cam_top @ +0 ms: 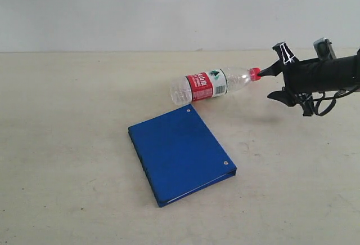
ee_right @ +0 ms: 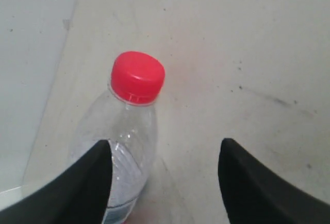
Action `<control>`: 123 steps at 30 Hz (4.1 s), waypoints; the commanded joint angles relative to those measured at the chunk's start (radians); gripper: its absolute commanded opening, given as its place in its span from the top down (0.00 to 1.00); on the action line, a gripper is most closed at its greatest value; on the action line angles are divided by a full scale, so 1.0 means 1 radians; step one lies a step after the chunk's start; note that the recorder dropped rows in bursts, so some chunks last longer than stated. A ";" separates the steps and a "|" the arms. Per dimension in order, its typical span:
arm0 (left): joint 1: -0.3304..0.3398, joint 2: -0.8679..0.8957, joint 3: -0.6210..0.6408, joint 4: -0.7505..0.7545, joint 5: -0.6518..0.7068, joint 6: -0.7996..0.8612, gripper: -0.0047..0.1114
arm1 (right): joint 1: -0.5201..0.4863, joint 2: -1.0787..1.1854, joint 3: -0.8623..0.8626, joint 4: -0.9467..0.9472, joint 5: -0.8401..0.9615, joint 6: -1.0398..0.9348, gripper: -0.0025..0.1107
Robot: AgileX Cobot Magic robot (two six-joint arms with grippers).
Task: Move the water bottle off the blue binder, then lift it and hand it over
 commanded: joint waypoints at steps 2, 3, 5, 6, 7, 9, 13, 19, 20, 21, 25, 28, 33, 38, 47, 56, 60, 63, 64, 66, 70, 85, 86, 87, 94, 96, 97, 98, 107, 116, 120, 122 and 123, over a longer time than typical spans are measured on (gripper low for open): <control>-0.007 -0.003 -0.002 -0.010 -0.010 0.003 0.92 | -0.002 0.076 -0.118 0.009 0.041 -0.024 0.50; -0.007 -0.003 -0.002 -0.010 -0.010 0.003 0.92 | -0.002 0.092 -0.143 0.009 0.041 -0.011 0.50; -0.007 -0.003 -0.002 -0.010 -0.010 0.003 0.92 | -0.002 0.125 -0.191 0.009 0.050 -0.001 0.50; -0.007 -0.003 -0.002 -0.010 -0.010 0.003 0.92 | 0.001 0.138 -0.209 0.009 0.051 0.004 0.50; -0.007 -0.003 -0.002 -0.010 -0.010 0.003 0.92 | 0.000 0.150 -0.232 0.009 0.051 0.009 0.50; -0.007 -0.003 -0.002 -0.010 -0.010 0.003 0.92 | 0.000 0.181 -0.273 0.009 0.053 0.027 0.50; -0.007 -0.003 -0.002 -0.010 -0.010 0.003 0.92 | 0.005 0.239 -0.335 0.009 0.078 0.058 0.50; -0.007 -0.003 -0.002 -0.010 -0.010 0.003 0.92 | 0.035 0.278 -0.371 0.009 0.097 0.060 0.50; -0.007 -0.003 -0.002 -0.010 -0.010 0.003 0.92 | 0.040 0.279 -0.371 0.009 0.097 0.060 0.50; -0.007 -0.003 -0.002 -0.010 -0.010 0.003 0.92 | 0.045 0.279 -0.371 0.009 0.099 0.060 0.50; -0.007 -0.003 -0.002 -0.010 -0.010 0.003 0.92 | 0.047 0.279 -0.371 0.009 0.156 0.056 0.51; -0.007 -0.003 -0.002 -0.010 -0.010 0.003 0.92 | 0.047 0.279 -0.371 0.009 0.167 0.054 0.53; -0.007 -0.003 -0.002 -0.010 -0.010 0.003 0.92 | 0.047 0.279 -0.371 0.009 0.090 0.034 0.70; -0.007 -0.003 -0.002 -0.010 -0.010 0.003 0.92 | 0.047 0.279 -0.371 0.009 0.015 0.030 0.84; -0.007 -0.003 -0.002 -0.010 -0.010 0.003 0.92 | 0.047 0.255 -0.371 0.009 0.254 -0.201 0.98; -0.007 -0.003 -0.002 -0.010 -0.010 0.003 0.92 | 0.243 0.107 -0.441 0.009 -0.113 -0.598 0.98; -0.007 -0.003 -0.002 -0.010 -0.010 0.003 0.92 | 0.367 0.162 -0.596 0.009 -0.398 -0.634 0.98; -0.007 -0.003 -0.002 -0.010 -0.010 0.003 0.92 | 0.386 0.202 -0.669 0.009 -0.294 -0.631 0.98; -0.007 -0.003 -0.002 -0.010 -0.010 0.003 0.92 | 0.382 0.207 -0.670 0.009 -0.270 -0.620 0.98; -0.007 -0.003 -0.002 -0.010 -0.010 0.003 0.92 | 0.373 0.210 -0.670 0.006 -0.272 -0.593 0.98; -0.007 -0.003 -0.002 -0.010 -0.010 0.003 0.92 | 0.365 0.210 -0.670 -0.083 -0.270 -0.527 0.98; -0.007 -0.003 -0.002 -0.010 -0.010 0.003 0.92 | 0.195 0.212 -0.670 -0.546 0.247 -0.151 0.98; -0.007 -0.003 -0.002 -0.010 -0.010 0.003 0.92 | 0.183 0.212 -0.670 -0.559 0.245 -0.110 0.98; -0.007 -0.003 -0.002 -0.010 -0.010 0.003 0.92 | 0.178 0.212 -0.670 -0.569 0.224 -0.072 0.98; -0.007 -0.003 -0.002 -0.010 -0.010 0.003 0.92 | 0.216 0.219 -0.670 -0.574 0.041 -0.067 0.98; -0.007 -0.003 -0.002 -0.010 -0.010 0.003 0.92 | 0.236 0.232 -0.670 -0.580 0.026 -0.063 0.98; -0.007 -0.003 -0.002 -0.010 -0.010 0.003 0.92 | 0.244 0.240 -0.670 -0.593 0.033 -0.058 0.98; -0.007 -0.003 -0.002 -0.010 -0.010 0.003 0.92 | 0.249 0.248 -0.670 -0.610 0.045 -0.049 0.98; -0.007 -0.003 -0.002 -0.010 -0.010 0.003 0.92 | 0.214 0.163 -0.670 -0.872 0.570 0.035 0.98; -0.007 -0.003 -0.002 -0.010 -0.010 0.003 0.92 | 0.229 0.052 -0.670 -0.870 0.154 -0.023 0.98; -0.007 -0.003 -0.002 -0.010 -0.010 0.003 0.92 | 0.230 0.065 -0.670 -0.867 0.140 0.001 0.98; -0.007 -0.003 -0.002 -0.010 -0.010 0.003 0.92 | 0.230 0.070 -0.670 -0.867 0.173 0.001 0.98; -0.007 -0.003 -0.002 -0.010 -0.010 0.003 0.92 | 0.230 0.070 -0.670 -0.867 0.187 0.001 0.98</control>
